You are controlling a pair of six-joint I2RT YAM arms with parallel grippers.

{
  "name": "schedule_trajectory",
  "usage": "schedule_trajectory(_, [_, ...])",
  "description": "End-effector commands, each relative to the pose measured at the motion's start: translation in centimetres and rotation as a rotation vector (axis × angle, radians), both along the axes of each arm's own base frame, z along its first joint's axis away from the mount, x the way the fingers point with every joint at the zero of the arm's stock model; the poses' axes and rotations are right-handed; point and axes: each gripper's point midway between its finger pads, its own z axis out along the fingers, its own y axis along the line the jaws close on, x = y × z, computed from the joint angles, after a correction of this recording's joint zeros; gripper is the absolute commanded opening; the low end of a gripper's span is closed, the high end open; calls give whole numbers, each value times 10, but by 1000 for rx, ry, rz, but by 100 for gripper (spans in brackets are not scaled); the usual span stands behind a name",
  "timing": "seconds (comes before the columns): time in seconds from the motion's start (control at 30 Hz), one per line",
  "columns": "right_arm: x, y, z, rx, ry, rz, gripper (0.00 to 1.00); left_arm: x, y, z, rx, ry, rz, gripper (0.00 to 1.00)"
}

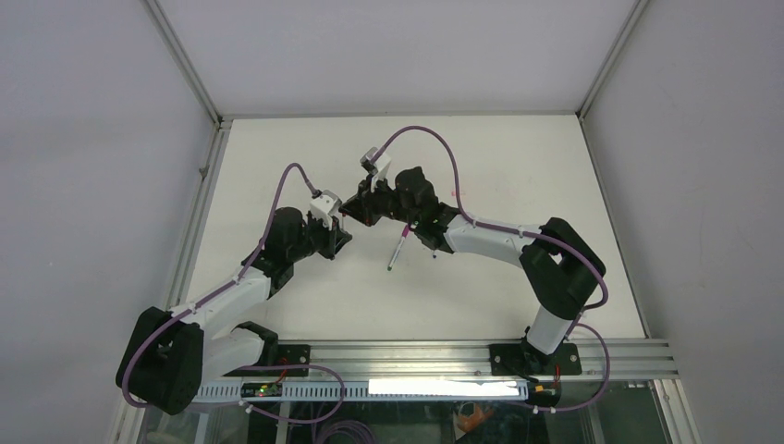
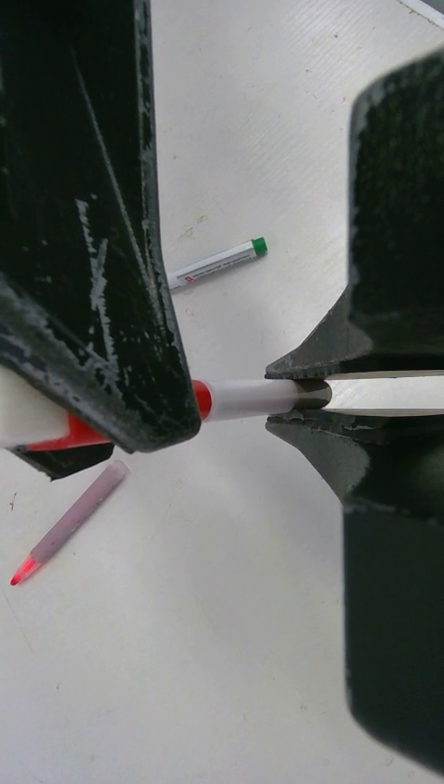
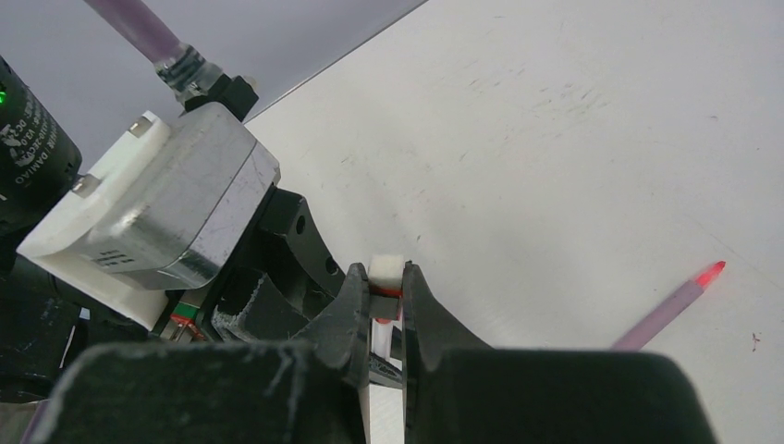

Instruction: Insert the pens into the pen caps

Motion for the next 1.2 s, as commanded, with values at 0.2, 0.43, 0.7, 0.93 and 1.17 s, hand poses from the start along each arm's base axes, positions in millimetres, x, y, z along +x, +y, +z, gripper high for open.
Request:
schedule_trajectory(0.2, [-93, -86, -189, -578, 433, 90, 0, 23, -19, 273, -336, -847, -52, 0])
schedule_trajectory(0.43, [-95, -88, -194, -585, 439, 92, 0, 14, -18, 298, -357, -903, -70, 0])
schedule_trajectory(0.7, [-91, -93, -201, -624, 444, 55, 0, 0, -16, 318, -380, -943, -90, 0])
schedule_trajectory(0.93, [-85, -104, -207, -698, 455, -3, 0, 0, -15, 317, -374, -944, -84, 0])
schedule_trajectory(1.17, [-91, -104, -206, -679, 457, 35, 0, -1, -16, 315, -367, -938, -97, 0])
